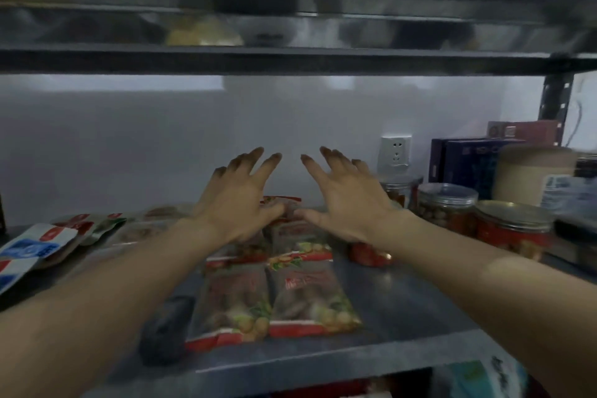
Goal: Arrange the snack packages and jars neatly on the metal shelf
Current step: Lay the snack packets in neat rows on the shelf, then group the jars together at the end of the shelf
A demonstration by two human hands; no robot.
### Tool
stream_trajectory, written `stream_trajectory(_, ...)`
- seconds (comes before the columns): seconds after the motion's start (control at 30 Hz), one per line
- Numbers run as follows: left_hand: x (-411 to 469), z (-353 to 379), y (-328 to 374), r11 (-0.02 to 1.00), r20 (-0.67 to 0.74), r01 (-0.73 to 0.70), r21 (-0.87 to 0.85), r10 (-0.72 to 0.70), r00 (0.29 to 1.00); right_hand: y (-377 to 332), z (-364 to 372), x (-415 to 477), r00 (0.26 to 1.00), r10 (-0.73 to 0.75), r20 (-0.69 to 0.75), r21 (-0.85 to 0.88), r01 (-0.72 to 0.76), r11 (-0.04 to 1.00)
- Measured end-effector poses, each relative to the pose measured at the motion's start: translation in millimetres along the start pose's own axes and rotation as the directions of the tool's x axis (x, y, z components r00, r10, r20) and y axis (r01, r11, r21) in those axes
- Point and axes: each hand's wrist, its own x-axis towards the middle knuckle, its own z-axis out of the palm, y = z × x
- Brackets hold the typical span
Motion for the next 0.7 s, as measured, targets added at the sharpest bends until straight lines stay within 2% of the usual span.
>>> stream_trajectory(0.17,-12.1,-9.7,66.5,0.996,0.002,0.075,-0.045,-0.075,0.997,39.1,-22.4,-40.0,1.000,-0.030,0.004,0.037,0.029,0.999)
stream_trajectory(0.3,-20.1,-10.5,100.3,0.994,0.018,0.082,-0.068,-0.081,0.997,66.9,-30.9,-64.2,0.999,-0.033,0.029,0.054,0.031,0.998)
stream_trajectory(0.57,-17.3,-16.0,120.9,0.997,0.005,0.069,-0.035,-0.069,0.998,96.2,-34.4,-90.2,0.998,-0.001,0.066,0.102,-0.006,0.995)
stream_trajectory(0.7,-5.6,-12.0,120.6,0.995,0.048,0.066,-0.073,-0.063,0.997,104.8,-32.4,-87.2,0.997,-0.004,0.083,0.117,-0.006,0.993)
